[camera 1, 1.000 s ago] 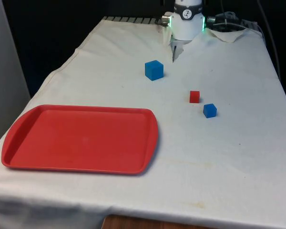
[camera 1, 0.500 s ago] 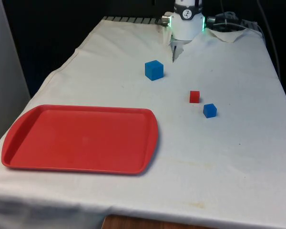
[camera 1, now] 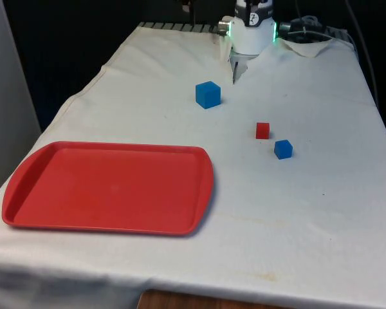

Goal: Pick up the largest block and place it onto the tray.

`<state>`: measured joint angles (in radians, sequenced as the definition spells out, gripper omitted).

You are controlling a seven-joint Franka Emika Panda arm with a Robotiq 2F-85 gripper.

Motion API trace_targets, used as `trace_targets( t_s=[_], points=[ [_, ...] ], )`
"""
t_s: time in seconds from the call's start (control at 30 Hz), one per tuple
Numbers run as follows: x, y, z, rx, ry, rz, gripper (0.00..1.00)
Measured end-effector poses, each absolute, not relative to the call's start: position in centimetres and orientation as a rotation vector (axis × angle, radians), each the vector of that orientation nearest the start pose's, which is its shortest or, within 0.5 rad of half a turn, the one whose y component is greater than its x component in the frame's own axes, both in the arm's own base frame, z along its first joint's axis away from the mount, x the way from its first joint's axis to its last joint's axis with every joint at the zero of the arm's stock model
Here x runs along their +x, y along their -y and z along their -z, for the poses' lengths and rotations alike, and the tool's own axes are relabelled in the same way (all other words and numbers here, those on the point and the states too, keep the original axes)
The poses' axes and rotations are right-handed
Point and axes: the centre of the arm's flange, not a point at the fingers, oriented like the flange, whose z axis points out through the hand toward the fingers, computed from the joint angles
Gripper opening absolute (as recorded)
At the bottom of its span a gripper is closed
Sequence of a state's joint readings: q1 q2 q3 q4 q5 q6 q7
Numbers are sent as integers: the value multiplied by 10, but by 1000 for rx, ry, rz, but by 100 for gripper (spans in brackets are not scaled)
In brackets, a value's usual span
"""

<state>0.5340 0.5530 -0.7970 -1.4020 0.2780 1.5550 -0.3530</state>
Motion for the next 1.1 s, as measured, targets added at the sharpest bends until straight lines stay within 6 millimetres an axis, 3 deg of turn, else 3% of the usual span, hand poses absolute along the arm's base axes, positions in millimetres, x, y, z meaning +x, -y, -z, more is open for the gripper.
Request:
trace_targets(
  t_s=[0.57, 1.1],
  points=[
    [641, 69, -393, -3119, 206, -485, 100],
    [631, 82, -364, -3115, 237, -508, 100]
  ],
)
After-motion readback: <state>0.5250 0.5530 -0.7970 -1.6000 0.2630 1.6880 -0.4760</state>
